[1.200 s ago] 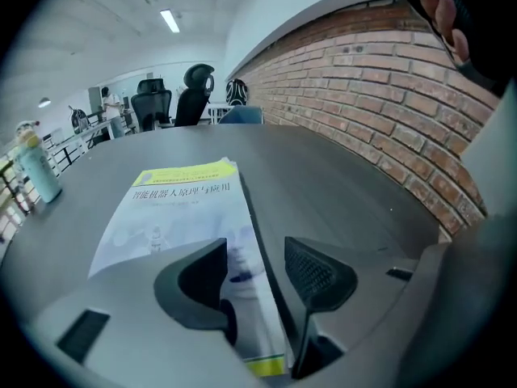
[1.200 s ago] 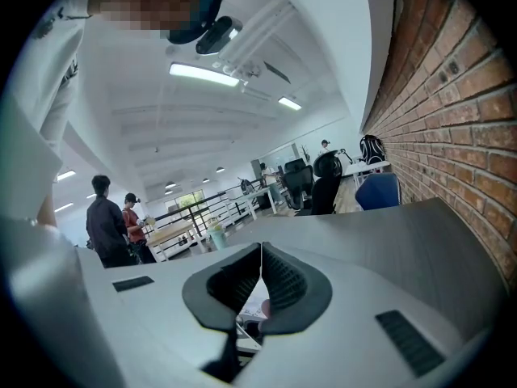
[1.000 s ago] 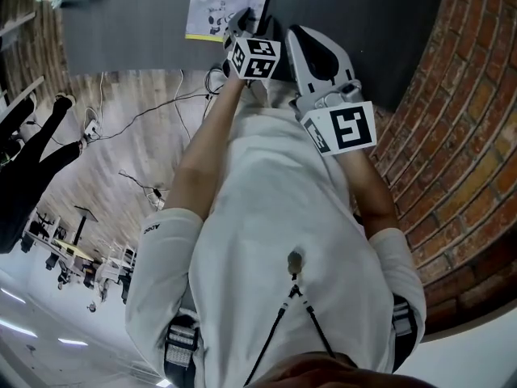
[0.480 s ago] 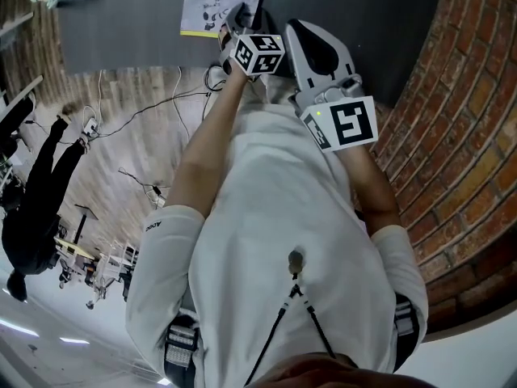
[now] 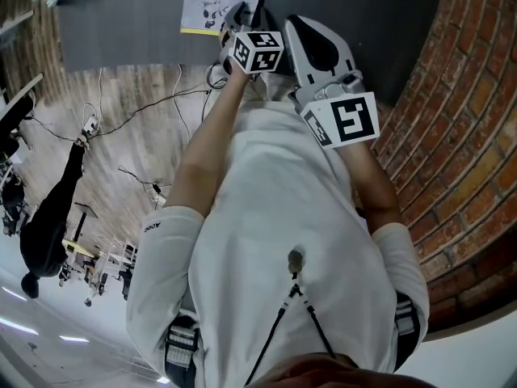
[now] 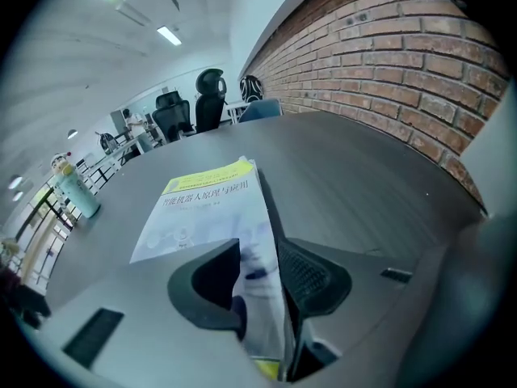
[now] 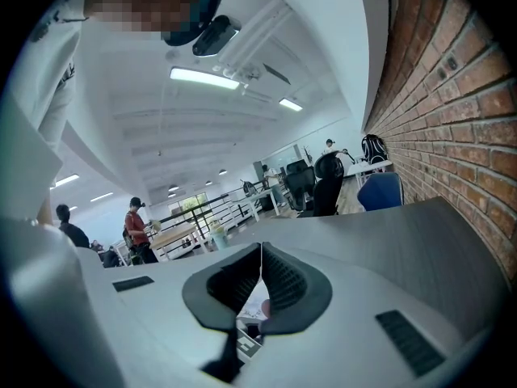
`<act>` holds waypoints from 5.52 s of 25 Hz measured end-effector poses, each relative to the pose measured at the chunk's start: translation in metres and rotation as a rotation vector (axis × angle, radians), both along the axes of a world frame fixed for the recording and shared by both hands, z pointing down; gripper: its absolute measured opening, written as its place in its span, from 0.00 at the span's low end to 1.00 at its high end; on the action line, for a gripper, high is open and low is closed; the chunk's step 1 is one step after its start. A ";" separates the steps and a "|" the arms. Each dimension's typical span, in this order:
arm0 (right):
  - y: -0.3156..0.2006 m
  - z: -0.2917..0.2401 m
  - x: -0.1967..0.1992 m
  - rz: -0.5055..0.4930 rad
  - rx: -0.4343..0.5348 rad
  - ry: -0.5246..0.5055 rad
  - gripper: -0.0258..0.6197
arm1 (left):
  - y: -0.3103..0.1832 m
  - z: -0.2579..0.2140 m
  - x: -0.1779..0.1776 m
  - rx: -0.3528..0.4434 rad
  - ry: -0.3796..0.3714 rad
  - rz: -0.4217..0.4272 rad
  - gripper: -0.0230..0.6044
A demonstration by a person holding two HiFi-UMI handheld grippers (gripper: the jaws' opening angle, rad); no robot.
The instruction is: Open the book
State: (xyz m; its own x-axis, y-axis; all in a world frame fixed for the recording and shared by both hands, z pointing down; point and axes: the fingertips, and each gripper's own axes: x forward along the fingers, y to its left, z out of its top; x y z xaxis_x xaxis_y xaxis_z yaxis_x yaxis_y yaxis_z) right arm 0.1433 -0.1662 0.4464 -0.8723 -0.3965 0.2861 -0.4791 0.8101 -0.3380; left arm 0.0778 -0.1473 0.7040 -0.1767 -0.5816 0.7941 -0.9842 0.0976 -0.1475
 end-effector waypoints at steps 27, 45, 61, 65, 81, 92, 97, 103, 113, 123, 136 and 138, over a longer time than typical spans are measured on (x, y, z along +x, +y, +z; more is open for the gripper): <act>0.000 0.001 -0.010 -0.002 0.002 0.018 0.09 | 0.007 -0.047 -0.019 0.038 0.102 0.007 0.10; 0.025 0.005 -0.044 0.021 0.009 0.036 0.09 | 0.020 -0.062 -0.048 0.097 0.224 0.051 0.09; 0.049 0.006 -0.093 0.071 0.004 0.043 0.09 | 0.032 -0.073 -0.093 0.128 0.267 0.118 0.09; 0.051 0.004 -0.101 0.090 0.002 0.047 0.09 | 0.033 -0.072 -0.099 0.128 0.292 0.122 0.09; 0.056 -0.001 -0.155 0.136 0.007 0.054 0.09 | 0.035 -0.080 -0.152 0.124 0.314 0.175 0.09; 0.058 0.002 -0.187 0.171 0.011 0.079 0.09 | 0.037 -0.074 -0.187 0.123 0.350 0.207 0.10; 0.060 0.000 -0.200 0.187 0.018 0.089 0.09 | 0.040 -0.072 -0.201 0.119 0.367 0.210 0.10; 0.057 0.002 -0.206 0.212 0.023 0.103 0.09 | 0.042 -0.067 -0.217 0.109 0.380 0.206 0.10; 0.058 0.002 -0.221 0.227 0.032 0.123 0.10 | 0.049 -0.059 -0.249 0.103 0.381 0.172 0.10; 0.064 0.007 -0.238 0.217 0.028 0.135 0.09 | 0.059 -0.050 -0.296 0.096 0.367 0.098 0.10; 0.062 0.009 -0.256 0.202 0.033 0.140 0.09 | 0.070 -0.032 -0.331 0.051 0.307 0.118 0.10; 0.063 0.009 -0.257 0.202 0.034 0.143 0.09 | 0.075 -0.029 -0.332 0.035 0.306 0.121 0.10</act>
